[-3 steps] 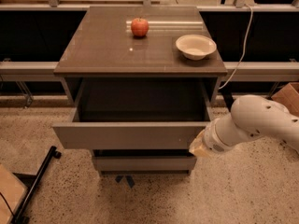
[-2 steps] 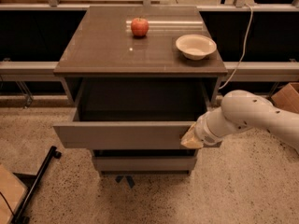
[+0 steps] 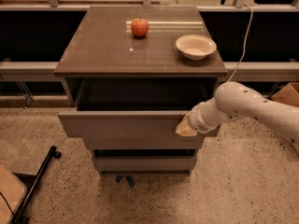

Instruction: Close top drawer

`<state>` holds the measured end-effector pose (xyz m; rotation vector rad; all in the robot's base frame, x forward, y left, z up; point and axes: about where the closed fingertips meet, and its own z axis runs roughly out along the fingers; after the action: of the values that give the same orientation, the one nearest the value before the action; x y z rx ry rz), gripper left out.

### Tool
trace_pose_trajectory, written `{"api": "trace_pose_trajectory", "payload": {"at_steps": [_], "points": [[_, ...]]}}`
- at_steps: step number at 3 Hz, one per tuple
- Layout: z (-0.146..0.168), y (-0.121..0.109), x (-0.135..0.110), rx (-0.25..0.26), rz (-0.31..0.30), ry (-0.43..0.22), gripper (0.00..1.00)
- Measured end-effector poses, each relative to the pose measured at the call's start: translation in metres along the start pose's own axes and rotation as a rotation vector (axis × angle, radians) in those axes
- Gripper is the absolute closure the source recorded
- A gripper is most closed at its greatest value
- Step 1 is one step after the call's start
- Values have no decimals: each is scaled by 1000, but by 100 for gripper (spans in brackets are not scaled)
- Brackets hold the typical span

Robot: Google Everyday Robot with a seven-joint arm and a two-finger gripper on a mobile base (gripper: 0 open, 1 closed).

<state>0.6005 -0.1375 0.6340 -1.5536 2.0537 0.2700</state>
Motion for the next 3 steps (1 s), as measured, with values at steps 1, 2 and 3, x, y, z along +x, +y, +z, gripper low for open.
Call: {"api": "trace_pose_trajectory", "payload": {"at_steps": [1,2,3], "points": [[2,-9,-4,10,-5,-15,100],[10,-20,-7,55,-4,-15,100],[26,-51,-14,131,-17,-48,100]]}}
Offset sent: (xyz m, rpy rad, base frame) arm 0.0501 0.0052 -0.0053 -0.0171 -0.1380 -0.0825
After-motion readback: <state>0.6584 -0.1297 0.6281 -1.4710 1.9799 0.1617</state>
